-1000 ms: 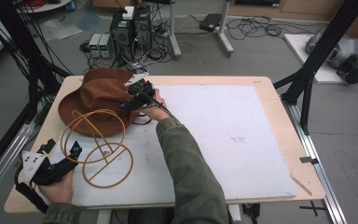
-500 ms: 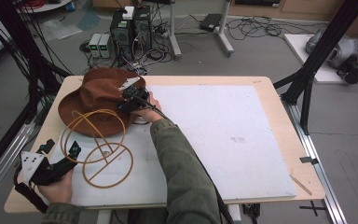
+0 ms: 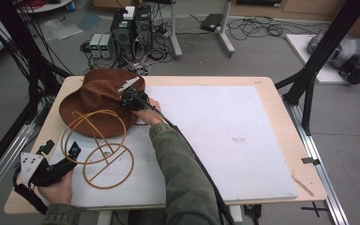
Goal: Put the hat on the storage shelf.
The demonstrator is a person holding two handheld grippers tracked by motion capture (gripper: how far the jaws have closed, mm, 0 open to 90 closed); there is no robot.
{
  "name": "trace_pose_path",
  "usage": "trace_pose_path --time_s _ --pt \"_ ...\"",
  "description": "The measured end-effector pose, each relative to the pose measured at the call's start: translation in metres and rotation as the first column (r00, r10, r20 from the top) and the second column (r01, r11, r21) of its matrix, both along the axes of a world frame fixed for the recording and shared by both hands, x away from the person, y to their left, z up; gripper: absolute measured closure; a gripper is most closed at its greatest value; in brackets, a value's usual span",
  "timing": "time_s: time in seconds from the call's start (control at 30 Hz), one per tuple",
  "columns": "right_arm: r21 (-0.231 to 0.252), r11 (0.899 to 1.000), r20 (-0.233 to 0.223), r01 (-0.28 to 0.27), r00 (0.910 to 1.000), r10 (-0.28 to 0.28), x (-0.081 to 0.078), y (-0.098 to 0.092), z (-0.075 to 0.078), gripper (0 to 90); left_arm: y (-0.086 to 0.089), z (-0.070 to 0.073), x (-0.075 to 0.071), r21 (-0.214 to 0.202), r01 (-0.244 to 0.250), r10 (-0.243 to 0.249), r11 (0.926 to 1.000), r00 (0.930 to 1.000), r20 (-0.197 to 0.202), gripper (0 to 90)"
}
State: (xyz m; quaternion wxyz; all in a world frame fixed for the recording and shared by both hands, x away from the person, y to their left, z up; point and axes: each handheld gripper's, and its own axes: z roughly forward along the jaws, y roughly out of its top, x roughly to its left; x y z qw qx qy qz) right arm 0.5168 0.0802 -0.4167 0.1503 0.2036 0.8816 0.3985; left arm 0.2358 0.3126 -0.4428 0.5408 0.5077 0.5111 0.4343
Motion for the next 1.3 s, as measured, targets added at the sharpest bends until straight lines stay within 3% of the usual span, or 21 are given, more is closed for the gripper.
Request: trace_pose_path --time_s 0.17,0.23,0.43,0.6,0.73,0.77,0.83,0.87,0.97,1.3 --pt "0.010 1.000 -0.011 0.008 0.9999 -0.008 0.002 -0.002 0.000 89.3 0.000 0.000 0.000 -0.004 -0.004 0.004 1.0000 1.0000 0.002 15.5" --pt "0.034 0.999 -0.033 0.029 0.9991 -0.028 0.002 -0.003 0.001 89.2 -0.001 0.000 0.000 0.001 0.000 0.000 1.0000 1.0000 0.001 15.5" --pt "0.088 0.995 -0.044 0.036 0.9985 -0.032 0.001 -0.009 0.006 89.3 -0.002 0.000 0.001 0.007 0.006 -0.006 1.0000 1.0000 0.000 15.5" --pt "0.144 0.989 -0.019 0.033 0.9993 -0.031 -0.002 -0.018 0.019 89.3 -0.002 0.000 0.000 0.005 0.006 -0.006 1.0000 1.0000 0.002 15.5" --pt "0.183 0.982 0.028 0.037 0.9987 -0.043 -0.008 -0.025 0.034 89.2 -0.003 0.000 0.000 0.005 0.007 -0.007 1.0000 1.0000 0.003 15.5" --pt "0.224 0.974 0.054 0.043 0.9969 -0.056 -0.011 -0.029 0.041 89.2 -0.003 0.000 0.000 0.004 0.008 -0.008 1.0000 1.0000 0.005 15.5" --pt "0.265 0.963 0.073 0.049 0.9948 -0.071 -0.014 -0.035 0.047 89.2 -0.003 0.000 0.000 0.003 0.007 -0.007 1.0000 1.0000 0.005 15.5" --pt "0.265 0.963 0.073 0.049 0.9948 -0.071 -0.014 -0.035 0.047 89.2 -0.002 0.000 0.000 0.003 0.008 -0.008 1.0000 1.0000 0.004 15.5" --pt "0.329 0.944 0.108 0.038 0.9912 -0.077 -0.019 -0.048 0.058 89.2 -0.002 0.001 -0.001 -0.001 0.006 -0.006 1.0000 1.0000 0.006 15.5" --pt "0.475 0.880 0.223 0.019 0.9646 -0.141 -0.034 -0.076 0.099 89.1 -0.001 0.000 -0.002 -0.019 0.000 0.000 0.9998 1.0000 0.008 15.5"
